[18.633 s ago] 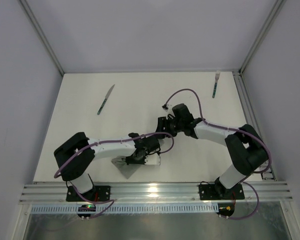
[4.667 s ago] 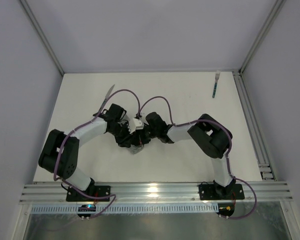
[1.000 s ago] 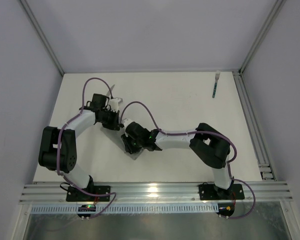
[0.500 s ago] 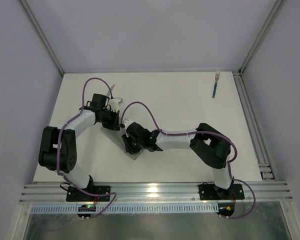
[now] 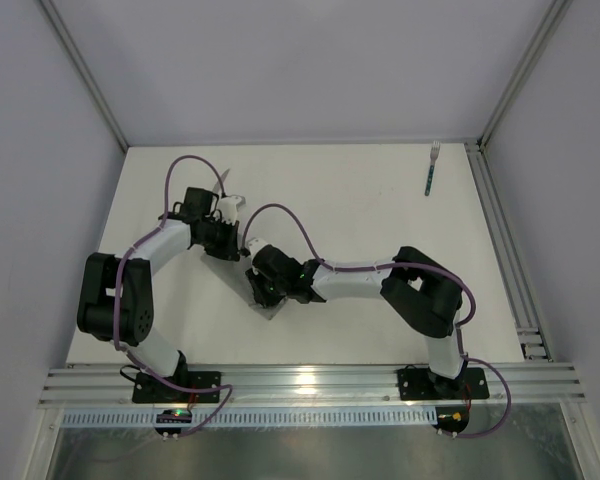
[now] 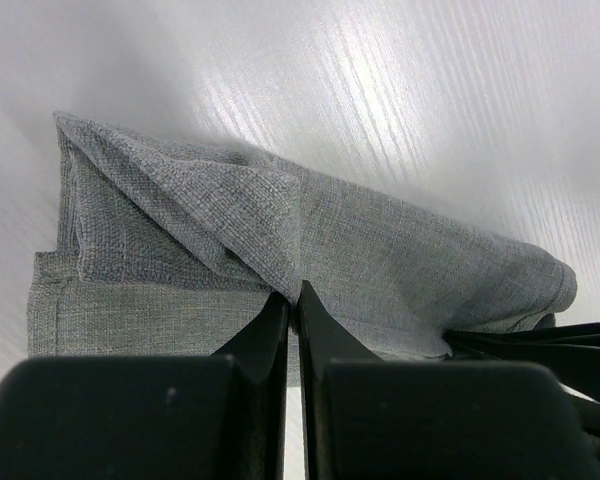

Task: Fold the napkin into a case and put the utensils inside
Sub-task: Pick up the top corner of the smaller rectangle folded napkin from the center of the board, then stuff the top corner of the smaller-rectangle-folded napkin into the folded napkin.

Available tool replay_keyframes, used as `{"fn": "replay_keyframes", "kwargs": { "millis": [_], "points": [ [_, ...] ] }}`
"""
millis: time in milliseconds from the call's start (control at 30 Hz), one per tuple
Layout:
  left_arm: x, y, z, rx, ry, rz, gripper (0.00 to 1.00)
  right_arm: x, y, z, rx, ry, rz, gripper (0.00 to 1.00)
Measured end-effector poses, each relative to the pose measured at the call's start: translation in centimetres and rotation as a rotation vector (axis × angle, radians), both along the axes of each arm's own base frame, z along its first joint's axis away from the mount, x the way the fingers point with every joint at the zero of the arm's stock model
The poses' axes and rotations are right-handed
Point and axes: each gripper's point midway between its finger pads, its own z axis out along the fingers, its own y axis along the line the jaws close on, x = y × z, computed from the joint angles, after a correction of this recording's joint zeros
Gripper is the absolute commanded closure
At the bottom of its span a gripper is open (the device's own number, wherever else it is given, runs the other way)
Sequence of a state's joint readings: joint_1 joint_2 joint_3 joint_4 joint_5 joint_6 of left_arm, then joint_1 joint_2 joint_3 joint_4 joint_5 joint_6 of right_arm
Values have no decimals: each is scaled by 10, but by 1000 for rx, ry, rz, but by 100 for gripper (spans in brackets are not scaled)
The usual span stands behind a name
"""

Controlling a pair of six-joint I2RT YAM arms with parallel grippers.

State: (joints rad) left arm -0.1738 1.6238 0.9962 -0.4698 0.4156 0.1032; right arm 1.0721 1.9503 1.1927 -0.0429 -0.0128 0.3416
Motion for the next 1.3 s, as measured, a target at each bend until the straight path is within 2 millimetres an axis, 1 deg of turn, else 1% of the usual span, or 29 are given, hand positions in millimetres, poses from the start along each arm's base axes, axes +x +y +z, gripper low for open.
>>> {"fn": "replay_keyframes", "kwargs": {
  "millis": [33, 67, 100, 133, 167, 200, 233, 333, 367, 433, 500, 533, 567, 600, 633, 700, 733, 767, 800, 867, 900, 933, 1067, 1167, 1200, 1300],
  "points": [
    [0, 0, 0, -1, 1, 2, 99, 0, -1, 0, -3, -1, -2, 84],
    [0, 0, 0, -3, 3, 6, 96, 0, -1, -1, -7, -2, -2, 93],
    [0, 0, 1, -3, 4, 8, 92, 1, -2, -1, -10, -5, -2, 97],
    [0, -1, 1, -5, 5, 11, 83, 1, -2, -1, -12, -5, -4, 97],
    [1, -1, 2, -5, 5, 11, 79, 1, -2, -2, -12, -4, -6, 97],
    [3, 0, 4, -4, 1, 15, 70, 1, -2, -2, -12, -4, -6, 97],
    [4, -1, 5, -5, -5, 16, 65, 1, -2, -2, -12, -4, -6, 97],
    [7, 0, 14, -12, -28, 20, 56, 1, -1, -2, 0, 6, -3, 97],
    [6, 0, 19, -19, -38, 17, 53, 2, -1, -2, 8, 14, -1, 97],
    [4, -2, 36, -40, -73, 8, 48, 2, -2, -2, 23, 32, 5, 97],
    [-1, -5, 58, -70, -126, -18, 46, 2, -2, -2, 44, 57, 12, 97],
    [-4, -7, 72, -89, -158, -39, 47, 2, -2, -2, 58, 69, 13, 97],
    [-9, -11, 85, -111, -187, -69, 50, 3, -2, -2, 78, 84, 15, 97],
    [-15, -14, 97, -130, -215, -102, 57, 4, -3, -3, 98, 99, 16, 97],
    [-21, -16, 107, -145, -237, -135, 59, 5, -3, -3, 119, 115, 18, 97],
    [-35, -22, 113, -149, -254, -210, 65, 5, -4, -2, 150, 143, 25, 97],
    [-43, -26, 111, -141, -254, -253, 65, 4, -4, -2, 161, 156, 29, 97],
    [-53, -33, 104, -127, -245, -309, 64, 4, -5, -2, 171, 167, 32, 97],
    [-62, -39, 96, -115, -230, -362, 60, 4, -5, -2, 182, 179, 33, 97],
    [-93, -57, 66, -82, -171, -508, 54, 3, -6, -2, 196, 195, 38, 97],
    [-108, -63, 51, -61, -136, -570, 51, 4, -6, -2, 202, 199, 39, 97],
    [-120, -70, 41, -75, -102, -591, 50, 2, -7, -4, 209, 207, 41, 97],
    [-104, -75, 37, -48, -184, -605, 50, 0, -7, -3, 238, 237, 41, 97],
    [-98, -77, 34, -41, -217, -614, 57, 0, -7, -4, 256, 261, 31, 97],
    [-97, -78, 34, -42, -224, -619, 59, 0, -6, -4, 261, 265, 28, 97],
    [-101, -76, 35, -62, -250, -653, 58, -2, -5, -4, 274, 281, 23, 97]
  ]
}}
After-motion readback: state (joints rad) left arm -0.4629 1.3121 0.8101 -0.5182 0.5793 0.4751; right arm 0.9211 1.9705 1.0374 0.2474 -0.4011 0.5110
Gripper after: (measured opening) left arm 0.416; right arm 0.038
